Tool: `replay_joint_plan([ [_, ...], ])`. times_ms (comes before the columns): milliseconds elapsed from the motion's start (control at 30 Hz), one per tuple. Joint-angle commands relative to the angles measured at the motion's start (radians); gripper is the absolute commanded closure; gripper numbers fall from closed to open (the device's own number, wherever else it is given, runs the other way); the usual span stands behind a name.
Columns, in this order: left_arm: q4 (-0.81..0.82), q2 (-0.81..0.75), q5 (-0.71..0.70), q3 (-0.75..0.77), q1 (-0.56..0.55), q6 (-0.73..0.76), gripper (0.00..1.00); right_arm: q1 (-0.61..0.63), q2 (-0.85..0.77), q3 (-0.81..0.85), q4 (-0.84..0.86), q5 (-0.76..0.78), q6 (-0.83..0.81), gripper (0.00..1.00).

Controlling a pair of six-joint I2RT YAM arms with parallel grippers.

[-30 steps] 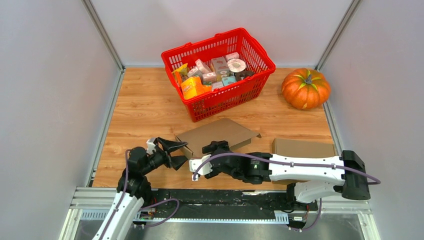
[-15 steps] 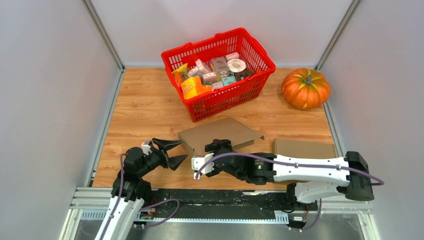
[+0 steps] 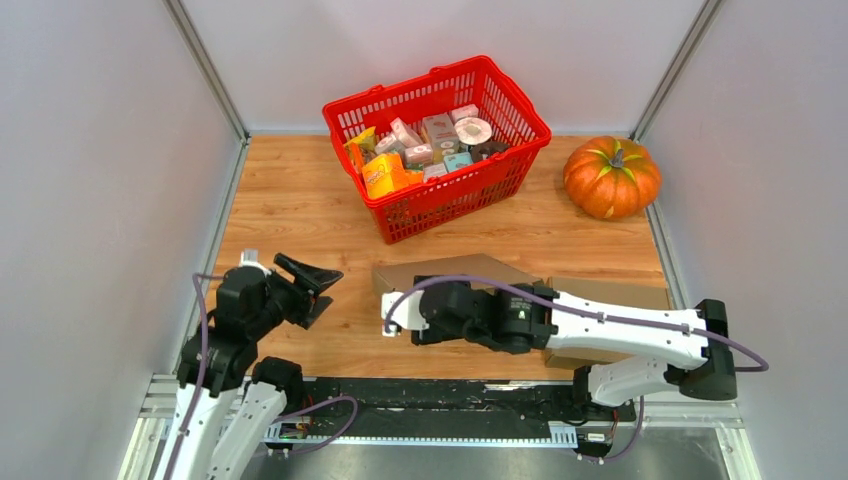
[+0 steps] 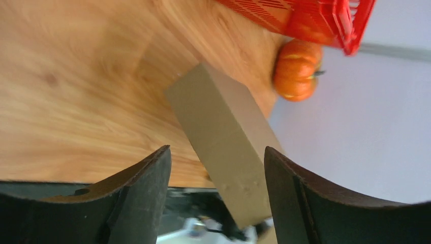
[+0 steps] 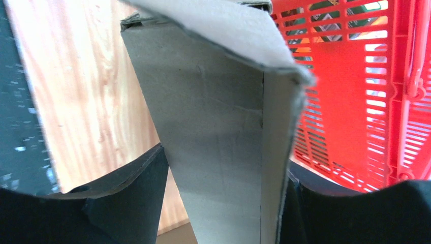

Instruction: Fold the paper box

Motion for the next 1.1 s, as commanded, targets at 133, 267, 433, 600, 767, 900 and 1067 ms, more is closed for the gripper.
replay_joint_plan([
  [133, 0.144, 0.248, 0.262, 0.154, -0.002, 0.804, 0.45, -0.189, 0.193, 0.313, -0.413, -0.465, 0.21, 0.7],
  [267, 0.236, 0.221, 0.316, 0.108, -0.031, 0.811, 0.54, -0.238, 0.338, 0.436, -0.48, -0.559, 0.207, 0.69],
  [433, 0.358, 0.181, 0.341, 0.031, -0.121, 0.771, 0.42, -0.282, 0.454, 0.562, -0.502, -0.596, 0.178, 0.63],
  [600, 0.415, 0.204, 0.22, 0.038, -0.224, 0.8, 0.31, -0.328, 0.484, 0.569, -0.468, -0.625, 0.164, 0.58],
  [767, 0.404, 0.297, 0.196, 0.078, -0.255, 0.83, 0.35, -0.357, 0.461, 0.543, -0.422, -0.665, 0.159, 0.56],
  [900, 0.379, 0.34, 0.115, 0.107, -0.296, 0.855, 0.41, -0.376, 0.457, 0.539, -0.415, -0.684, 0.158, 0.56],
  [1067, 0.387, 0.392, 0.052, 0.133, -0.328, 0.857, 0.53, -0.376, 0.463, 0.543, -0.412, -0.7, 0.153, 0.57],
])
